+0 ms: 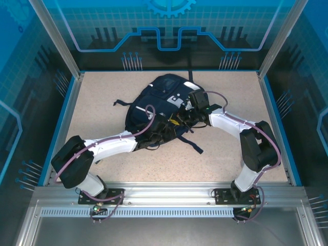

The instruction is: Pack the student bag

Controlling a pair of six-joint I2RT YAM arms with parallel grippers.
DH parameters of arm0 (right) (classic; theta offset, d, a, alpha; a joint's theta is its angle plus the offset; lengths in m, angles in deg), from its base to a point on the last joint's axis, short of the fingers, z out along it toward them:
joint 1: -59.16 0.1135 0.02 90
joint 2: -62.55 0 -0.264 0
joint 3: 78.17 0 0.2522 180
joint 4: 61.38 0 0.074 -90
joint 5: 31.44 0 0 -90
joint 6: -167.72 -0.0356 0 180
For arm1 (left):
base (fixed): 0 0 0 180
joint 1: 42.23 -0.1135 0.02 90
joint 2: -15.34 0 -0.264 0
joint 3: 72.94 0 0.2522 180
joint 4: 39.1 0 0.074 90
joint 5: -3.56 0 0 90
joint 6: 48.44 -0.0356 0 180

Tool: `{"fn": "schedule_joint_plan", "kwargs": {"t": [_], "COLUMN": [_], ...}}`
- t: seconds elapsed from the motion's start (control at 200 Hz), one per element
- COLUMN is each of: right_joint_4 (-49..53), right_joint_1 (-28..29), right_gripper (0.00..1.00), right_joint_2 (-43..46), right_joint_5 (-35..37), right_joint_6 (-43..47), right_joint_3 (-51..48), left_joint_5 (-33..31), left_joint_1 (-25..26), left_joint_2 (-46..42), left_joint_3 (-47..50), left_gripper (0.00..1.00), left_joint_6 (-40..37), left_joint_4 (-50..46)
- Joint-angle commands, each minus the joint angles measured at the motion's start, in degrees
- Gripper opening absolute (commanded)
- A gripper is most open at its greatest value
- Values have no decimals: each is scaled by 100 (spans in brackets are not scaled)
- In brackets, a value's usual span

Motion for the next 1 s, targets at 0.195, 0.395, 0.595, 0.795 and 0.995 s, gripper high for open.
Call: {"fn": "schedule_joint_plan", "kwargs": {"t": [0.195,0.395,0.595,0.795,0.995], "right_joint_4": [-449,-463,-473,-459,-411], "right_joint_1": [49,60,82,92,96], "right_gripper": [1,1,1,1,0], "right_joint_2": [35,37,53,53,75], "right_joint_5": [-122,-131,-137,-123,-76], "right_joint_6": [122,89,80,80,82], "right_joint_3": [93,67,31,18,18], "left_joint_5": [-377,-352,-552,-709,-835], "left_joint_1": [20,15,15,16,15], "left_joint_2": [238,294,250,259,318], "left_joint_3": [40,-17,-22,-35,-92], "left_gripper": [21,17,13,19,13], "left_joint_6": [552,708,929,1008,1101], "left_joint_4": [148,329,243,124,45]}}
